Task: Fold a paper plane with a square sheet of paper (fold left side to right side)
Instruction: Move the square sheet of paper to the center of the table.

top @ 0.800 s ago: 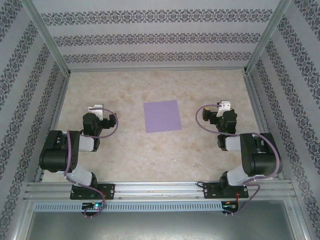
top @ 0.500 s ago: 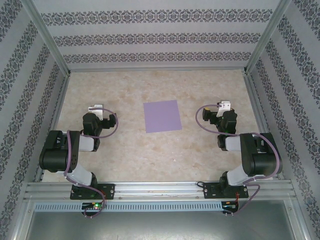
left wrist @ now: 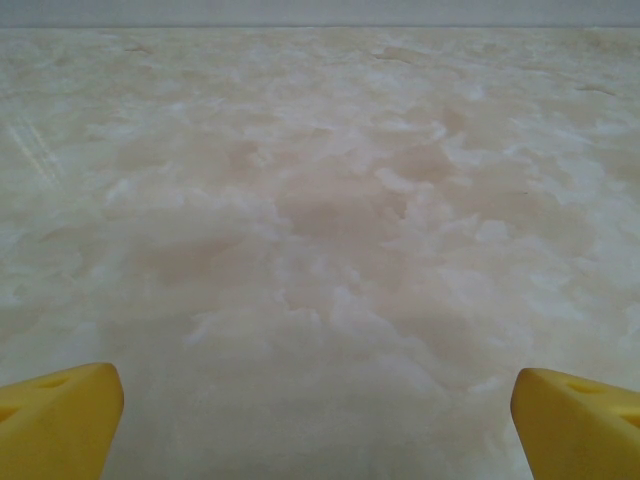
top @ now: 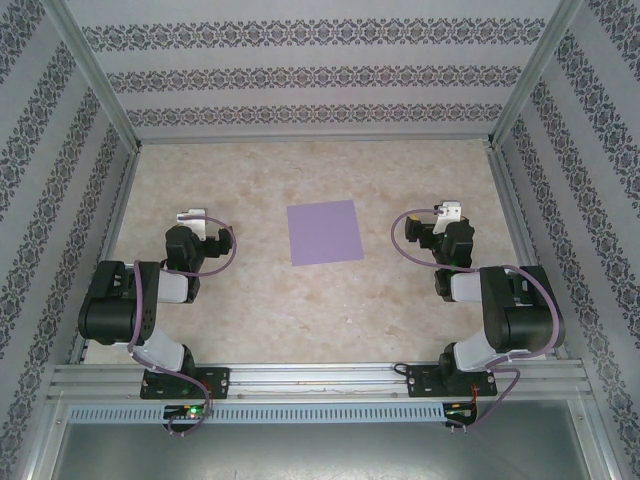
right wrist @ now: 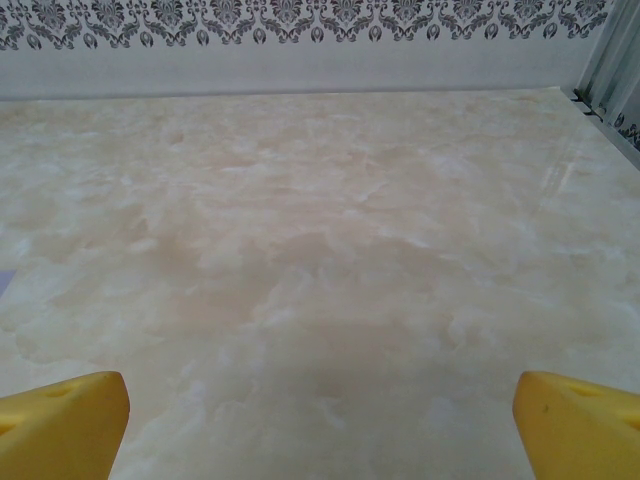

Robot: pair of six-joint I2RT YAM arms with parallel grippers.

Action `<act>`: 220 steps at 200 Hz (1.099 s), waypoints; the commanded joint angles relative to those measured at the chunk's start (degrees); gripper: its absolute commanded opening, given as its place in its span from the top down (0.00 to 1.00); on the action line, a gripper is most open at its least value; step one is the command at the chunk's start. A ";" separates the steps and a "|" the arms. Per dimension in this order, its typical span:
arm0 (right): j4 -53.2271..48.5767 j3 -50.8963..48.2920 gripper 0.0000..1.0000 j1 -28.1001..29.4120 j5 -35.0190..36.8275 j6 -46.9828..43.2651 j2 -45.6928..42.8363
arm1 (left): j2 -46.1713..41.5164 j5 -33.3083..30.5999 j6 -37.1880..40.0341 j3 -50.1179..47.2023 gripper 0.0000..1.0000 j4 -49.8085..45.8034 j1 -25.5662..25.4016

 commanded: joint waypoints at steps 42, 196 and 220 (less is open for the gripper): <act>-0.80 -0.50 0.02 -0.12 2.82 1.00 -6.49 | -4.49 -1.67 -0.74 -4.03 0.01 8.27 -0.35; -56.62 10.52 0.02 -0.43 -18.13 25.23 -29.39 | -10.69 20.04 -32.69 22.23 0.03 -44.21 -8.39; -57.87 12.09 0.02 -0.07 -19.08 26.53 -26.13 | -5.43 20.88 -33.30 26.14 0.05 -45.59 -14.49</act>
